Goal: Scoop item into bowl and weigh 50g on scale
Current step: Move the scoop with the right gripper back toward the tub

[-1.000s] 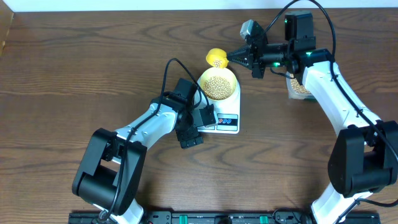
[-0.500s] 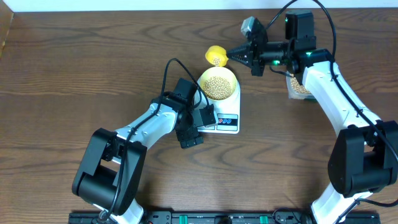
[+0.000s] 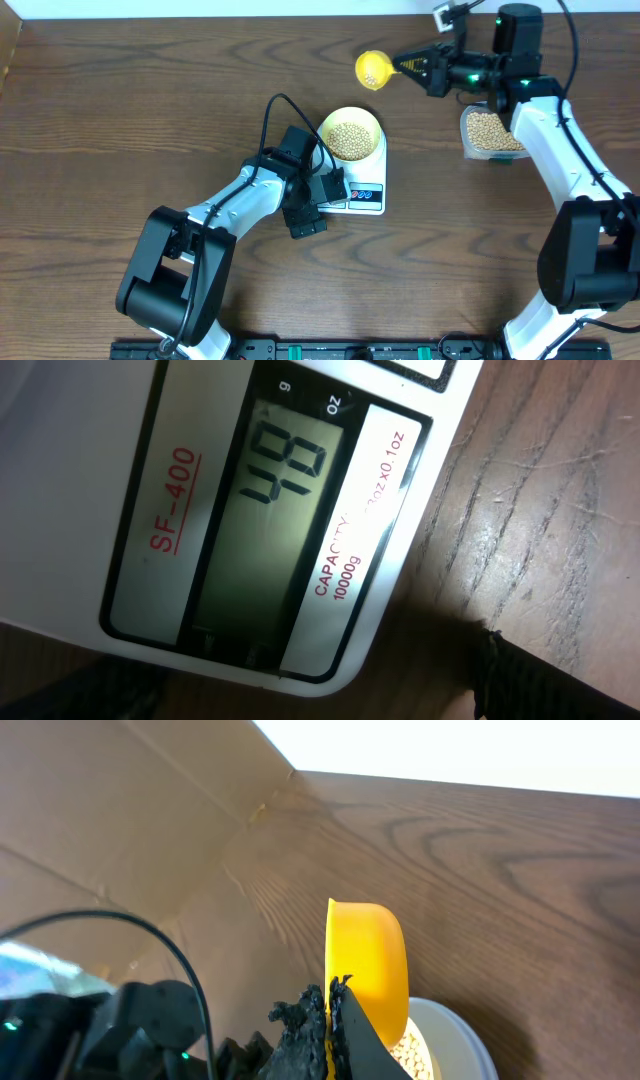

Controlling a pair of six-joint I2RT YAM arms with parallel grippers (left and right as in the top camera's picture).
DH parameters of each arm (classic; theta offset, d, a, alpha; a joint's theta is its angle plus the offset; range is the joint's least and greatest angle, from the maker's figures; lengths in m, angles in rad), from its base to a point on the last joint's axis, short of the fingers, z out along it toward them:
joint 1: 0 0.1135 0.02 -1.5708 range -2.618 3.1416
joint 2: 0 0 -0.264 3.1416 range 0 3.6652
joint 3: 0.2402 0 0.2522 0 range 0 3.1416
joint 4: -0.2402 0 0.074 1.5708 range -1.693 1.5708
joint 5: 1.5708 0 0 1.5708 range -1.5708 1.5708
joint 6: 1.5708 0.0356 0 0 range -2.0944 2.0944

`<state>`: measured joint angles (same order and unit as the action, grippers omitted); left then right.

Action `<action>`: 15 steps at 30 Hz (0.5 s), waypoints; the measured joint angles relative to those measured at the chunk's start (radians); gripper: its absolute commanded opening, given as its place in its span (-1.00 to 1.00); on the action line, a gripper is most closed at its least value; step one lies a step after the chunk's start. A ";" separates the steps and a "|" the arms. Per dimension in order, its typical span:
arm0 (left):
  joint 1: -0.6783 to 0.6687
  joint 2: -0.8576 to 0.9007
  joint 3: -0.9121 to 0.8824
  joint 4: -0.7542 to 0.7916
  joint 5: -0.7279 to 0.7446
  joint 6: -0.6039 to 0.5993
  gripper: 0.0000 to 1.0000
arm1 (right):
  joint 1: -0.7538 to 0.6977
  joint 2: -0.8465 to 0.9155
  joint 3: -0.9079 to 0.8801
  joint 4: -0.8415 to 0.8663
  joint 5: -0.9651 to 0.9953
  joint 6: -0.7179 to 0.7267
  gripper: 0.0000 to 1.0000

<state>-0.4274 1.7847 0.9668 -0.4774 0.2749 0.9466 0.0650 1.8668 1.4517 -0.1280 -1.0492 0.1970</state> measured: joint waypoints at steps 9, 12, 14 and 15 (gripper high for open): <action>0.000 0.000 0.000 0.000 0.000 0.000 0.95 | -0.177 0.000 0.000 -0.007 -0.142 0.179 -0.98; 0.000 0.000 0.000 0.000 0.000 0.000 0.95 | -0.226 0.000 0.000 -0.032 -0.170 0.205 -0.98; 0.000 0.000 0.000 0.000 0.000 0.000 0.95 | -0.245 0.000 0.000 -0.037 -0.180 0.214 -0.98; 0.000 0.000 0.000 0.000 0.000 0.000 0.95 | -0.250 0.000 0.000 -0.038 -0.185 0.219 -0.98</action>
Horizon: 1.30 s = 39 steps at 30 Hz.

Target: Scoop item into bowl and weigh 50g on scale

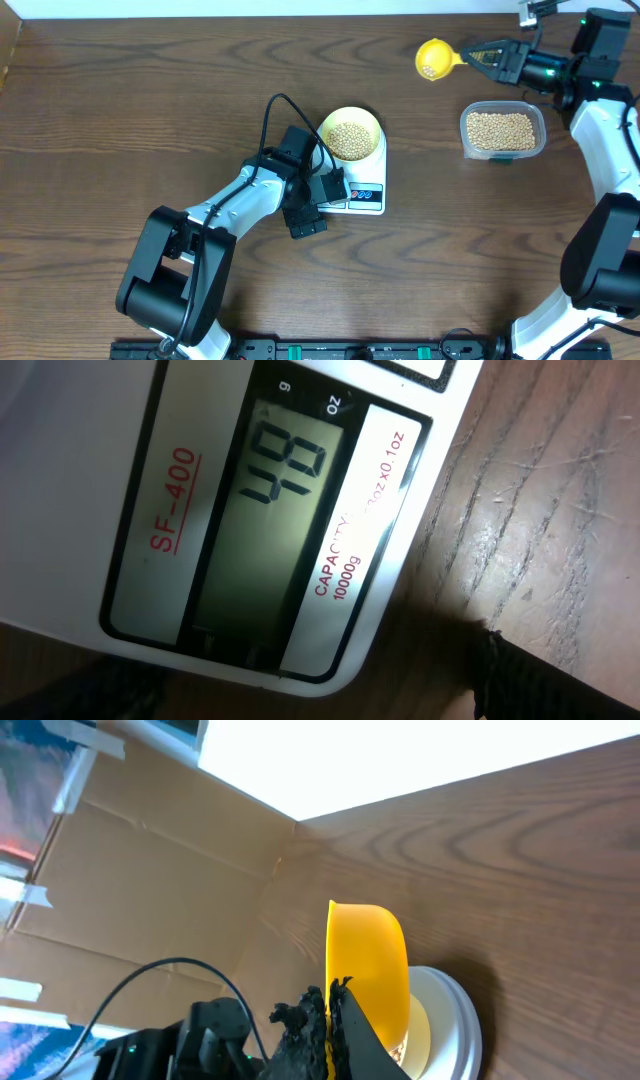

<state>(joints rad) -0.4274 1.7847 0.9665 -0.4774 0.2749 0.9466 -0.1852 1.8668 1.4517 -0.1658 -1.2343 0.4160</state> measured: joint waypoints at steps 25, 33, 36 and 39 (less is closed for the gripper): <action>0.000 0.000 0.001 0.000 0.000 0.000 0.95 | 0.000 0.000 -0.005 0.370 0.291 0.014 -0.98; 0.000 0.000 0.001 0.000 0.000 0.000 0.95 | 0.003 0.000 -0.005 0.330 0.259 0.055 -0.98; 0.000 0.000 0.001 0.000 0.000 0.000 0.95 | 0.024 0.000 -0.005 0.241 0.239 0.070 -0.98; 0.000 0.000 0.001 0.000 0.000 0.000 0.95 | 0.066 0.000 -0.006 0.160 0.225 0.065 -0.98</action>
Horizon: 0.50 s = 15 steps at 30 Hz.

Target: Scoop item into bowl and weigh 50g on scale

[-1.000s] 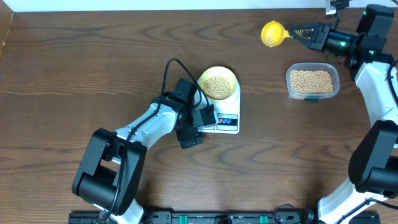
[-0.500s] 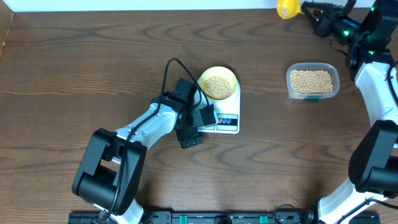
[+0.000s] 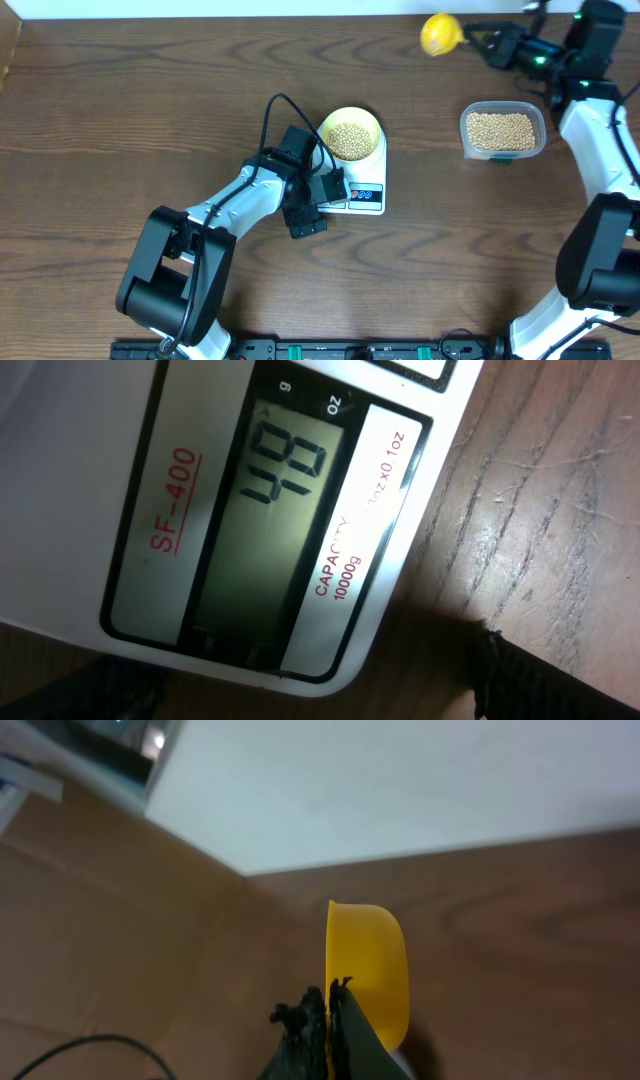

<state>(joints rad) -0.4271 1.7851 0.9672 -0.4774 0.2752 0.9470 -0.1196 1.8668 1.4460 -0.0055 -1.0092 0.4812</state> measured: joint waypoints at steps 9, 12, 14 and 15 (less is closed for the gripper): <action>0.000 0.000 0.000 0.000 0.000 0.000 0.95 | 0.145 0.000 0.000 -0.137 -0.068 -0.252 -0.98; 0.000 0.000 0.000 0.000 0.000 0.000 0.95 | 0.195 0.000 0.000 -0.203 -0.085 -0.447 -0.98; 0.000 0.000 0.000 0.000 0.000 0.000 0.95 | 0.219 0.000 0.000 -0.216 -0.092 -0.543 -0.98; 0.000 0.000 0.000 0.000 0.000 0.000 0.95 | 0.227 0.000 0.000 -0.217 -0.094 -0.582 -0.98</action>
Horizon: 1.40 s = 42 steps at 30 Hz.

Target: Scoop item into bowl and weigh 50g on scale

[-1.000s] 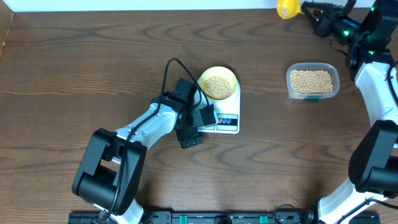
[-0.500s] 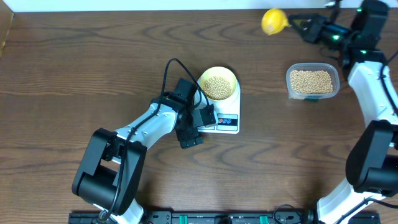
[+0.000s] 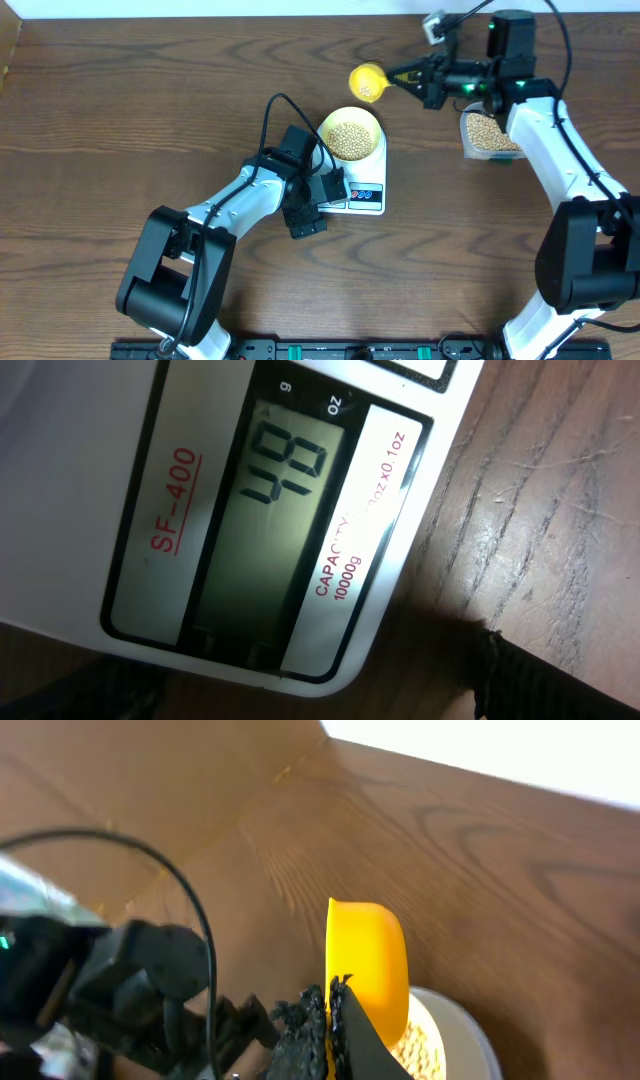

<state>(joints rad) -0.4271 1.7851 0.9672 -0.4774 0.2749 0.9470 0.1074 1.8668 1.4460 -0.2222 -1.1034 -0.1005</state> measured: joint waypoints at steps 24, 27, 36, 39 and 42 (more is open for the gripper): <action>0.000 0.000 0.000 0.000 0.000 0.000 0.95 | 0.096 -0.103 0.000 -0.152 0.184 -0.501 -0.98; 0.000 0.000 0.000 0.000 0.000 0.000 0.95 | 0.132 -0.103 0.000 -0.179 0.259 -0.571 -0.98; 0.000 0.000 0.000 0.000 0.000 0.000 0.95 | 0.181 -0.103 0.000 -0.178 0.462 -0.688 -0.98; 0.000 0.000 0.000 0.000 0.000 0.000 0.95 | 0.182 -0.103 0.000 -0.178 0.482 -0.698 -0.98; 0.000 0.000 0.000 0.000 0.000 0.000 0.95 | 0.182 -0.103 0.000 -0.155 0.491 -0.686 -0.98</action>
<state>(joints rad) -0.4271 1.7851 0.9672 -0.4774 0.2749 0.9470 0.2893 1.7641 1.4460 -0.3775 -0.6121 -0.7864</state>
